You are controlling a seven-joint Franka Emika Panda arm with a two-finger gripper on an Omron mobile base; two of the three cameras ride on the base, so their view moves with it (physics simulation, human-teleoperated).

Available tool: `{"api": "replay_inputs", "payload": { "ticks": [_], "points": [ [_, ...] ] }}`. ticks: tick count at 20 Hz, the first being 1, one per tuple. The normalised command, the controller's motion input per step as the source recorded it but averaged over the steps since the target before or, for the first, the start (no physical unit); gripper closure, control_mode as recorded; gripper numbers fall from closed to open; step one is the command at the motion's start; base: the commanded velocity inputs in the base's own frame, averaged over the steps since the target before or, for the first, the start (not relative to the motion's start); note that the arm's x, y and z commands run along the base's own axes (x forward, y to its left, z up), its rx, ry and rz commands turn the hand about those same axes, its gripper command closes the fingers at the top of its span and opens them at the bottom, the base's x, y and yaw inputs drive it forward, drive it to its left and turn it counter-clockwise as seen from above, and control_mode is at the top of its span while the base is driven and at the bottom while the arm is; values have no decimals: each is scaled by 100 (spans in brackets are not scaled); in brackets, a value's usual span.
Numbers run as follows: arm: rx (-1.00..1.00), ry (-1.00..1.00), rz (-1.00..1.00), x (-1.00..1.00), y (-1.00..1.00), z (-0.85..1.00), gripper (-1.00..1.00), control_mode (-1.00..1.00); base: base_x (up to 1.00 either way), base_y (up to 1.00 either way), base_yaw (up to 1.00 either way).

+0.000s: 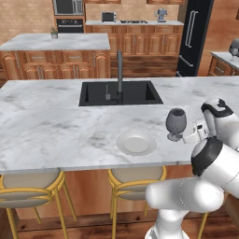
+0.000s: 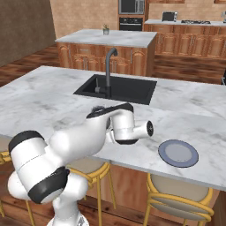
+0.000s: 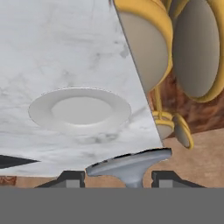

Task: Retrieve the wine glasses from the counter and place one next to each plate.

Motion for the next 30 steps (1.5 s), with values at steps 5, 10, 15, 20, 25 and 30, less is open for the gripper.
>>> {"api": "replay_inputs", "payload": {
  "ticks": [5,10,15,20,25,30],
  "points": [
    [0,4,0,41,-22,-52,100,-100,0,0,0],
    [0,1,0,38,-15,-49,100,-100,0,0,0],
    [0,0,0,39,-19,-48,100,-100,0,0,0],
    [0,0,0,44,-21,-41,100,-100,0,0,0],
    [0,0,0,37,-4,-32,100,-100,0,0,0],
    [0,0,0,29,-1,-27,100,-100,0,0,0]
  ]
}}
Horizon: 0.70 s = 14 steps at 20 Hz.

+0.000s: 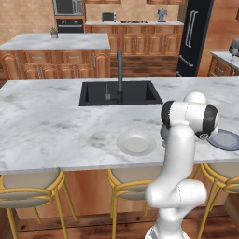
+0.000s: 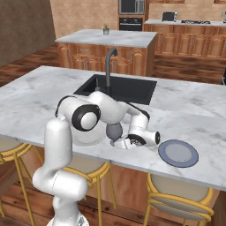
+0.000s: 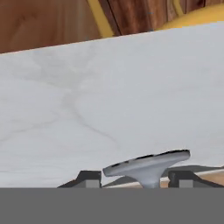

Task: Retrieve the wine glasses from the counter and place one next to each plate.

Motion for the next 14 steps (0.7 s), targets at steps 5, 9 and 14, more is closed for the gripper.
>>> {"api": "replay_inputs", "payload": {
  "ticks": [5,9,14],
  "points": [
    [0,0,0,17,-8,-35,100,-100,0,0,0],
    [0,0,1,0,-24,-32,-100,-100,0,0,0],
    [0,0,3,-8,-30,-2,-100,-100,0,0,0]
  ]
}}
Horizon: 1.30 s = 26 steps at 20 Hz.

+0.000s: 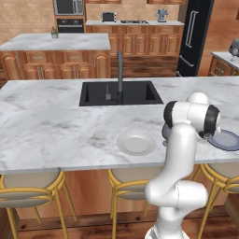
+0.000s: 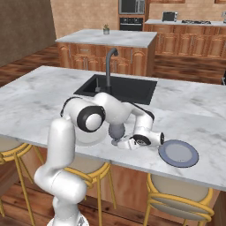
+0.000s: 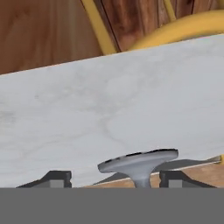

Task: Retrieve the wine glasses from the counter and place one next to each plate.

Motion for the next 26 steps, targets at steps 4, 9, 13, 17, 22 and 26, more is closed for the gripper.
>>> {"api": "replay_inputs", "payload": {
  "ticks": [4,9,13,17,22,26],
  "points": [
    [0,-2,0,-6,-19,-2,-100,-100,0,0,0],
    [0,-1,0,-10,-25,-2,-100,-100,0,0,0],
    [0,-10,0,-57,-39,46,-100,-100,0,0,0],
    [0,-21,0,-66,-13,74,-100,-100,0,0,0],
    [0,-33,0,-66,0,100,-100,-100,0,0,0],
    [0,-39,0,-57,4,100,-100,-100,0,0,0]
  ]
}}
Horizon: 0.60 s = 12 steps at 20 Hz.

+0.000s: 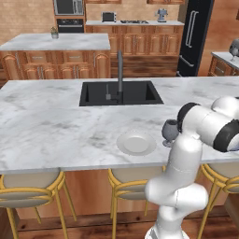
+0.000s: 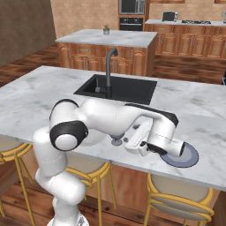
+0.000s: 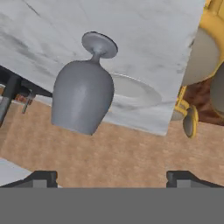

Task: Retrieve the wine glasses from the counter and place one next to each plate.

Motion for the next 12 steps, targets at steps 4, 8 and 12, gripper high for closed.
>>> {"api": "replay_inputs", "payload": {
  "ticks": [4,8,12],
  "points": [
    [-2,-26,-6,-35,43,69,-100,-100,0,0,0],
    [-8,-18,-6,0,44,29,-100,-100,0,0,0],
    [-3,-12,-3,3,61,1,-100,-100,0,0,0]
  ]
}}
